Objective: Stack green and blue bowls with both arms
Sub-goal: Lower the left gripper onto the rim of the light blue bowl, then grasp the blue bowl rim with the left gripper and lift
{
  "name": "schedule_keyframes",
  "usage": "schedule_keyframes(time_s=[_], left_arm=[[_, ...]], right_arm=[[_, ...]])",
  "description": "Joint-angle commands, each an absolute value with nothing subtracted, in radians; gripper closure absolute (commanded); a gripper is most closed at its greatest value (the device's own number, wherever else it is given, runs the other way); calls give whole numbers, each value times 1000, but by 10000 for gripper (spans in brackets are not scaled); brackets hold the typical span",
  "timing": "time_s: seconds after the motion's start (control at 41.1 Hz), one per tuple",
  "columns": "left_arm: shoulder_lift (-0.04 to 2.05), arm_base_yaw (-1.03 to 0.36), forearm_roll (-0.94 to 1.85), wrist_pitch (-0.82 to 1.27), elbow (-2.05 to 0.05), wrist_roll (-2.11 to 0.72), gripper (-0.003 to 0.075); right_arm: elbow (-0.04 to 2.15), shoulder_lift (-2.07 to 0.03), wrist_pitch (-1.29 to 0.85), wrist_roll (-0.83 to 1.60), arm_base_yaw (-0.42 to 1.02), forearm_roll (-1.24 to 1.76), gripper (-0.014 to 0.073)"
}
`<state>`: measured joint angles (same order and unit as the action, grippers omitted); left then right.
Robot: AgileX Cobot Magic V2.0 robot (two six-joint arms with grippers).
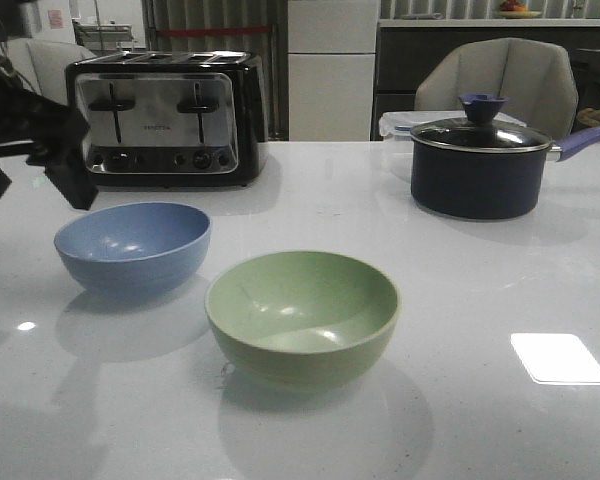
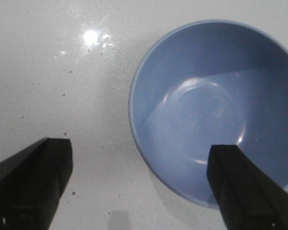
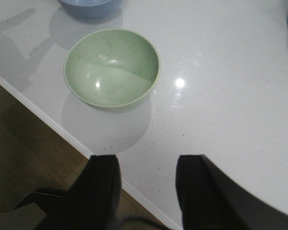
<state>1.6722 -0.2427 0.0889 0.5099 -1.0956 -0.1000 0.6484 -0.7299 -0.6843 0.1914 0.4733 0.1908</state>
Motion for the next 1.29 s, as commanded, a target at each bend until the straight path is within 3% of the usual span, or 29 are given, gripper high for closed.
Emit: schedule_keyframes(time_s=[0.0, 0.243, 0.316, 0.559, 0.754, 1.046, 1.265], left_arm=[[1697, -249, 90, 457, -1164, -90, 97], [1809, -249, 137, 409, -1218, -90, 113], [1820, -249, 149, 396, -1220, -90, 174], [1822, -249, 150, 394, -1220, -90, 482], [1810, -249, 150, 444, -1220, -90, 631], [1630, -272, 155, 555, -1220, -93, 627], [1503, -401, 155, 602, -1220, -100, 627]], right_arm=[[676, -722, -624, 201, 476, 189, 188], [676, -722, -624, 201, 476, 189, 188], [676, -722, -624, 201, 476, 189, 188], [676, -722, -624, 201, 476, 189, 188], [676, -722, -624, 201, 476, 189, 188], [676, -722, -624, 201, 476, 189, 188], [676, -722, -624, 201, 476, 189, 188]])
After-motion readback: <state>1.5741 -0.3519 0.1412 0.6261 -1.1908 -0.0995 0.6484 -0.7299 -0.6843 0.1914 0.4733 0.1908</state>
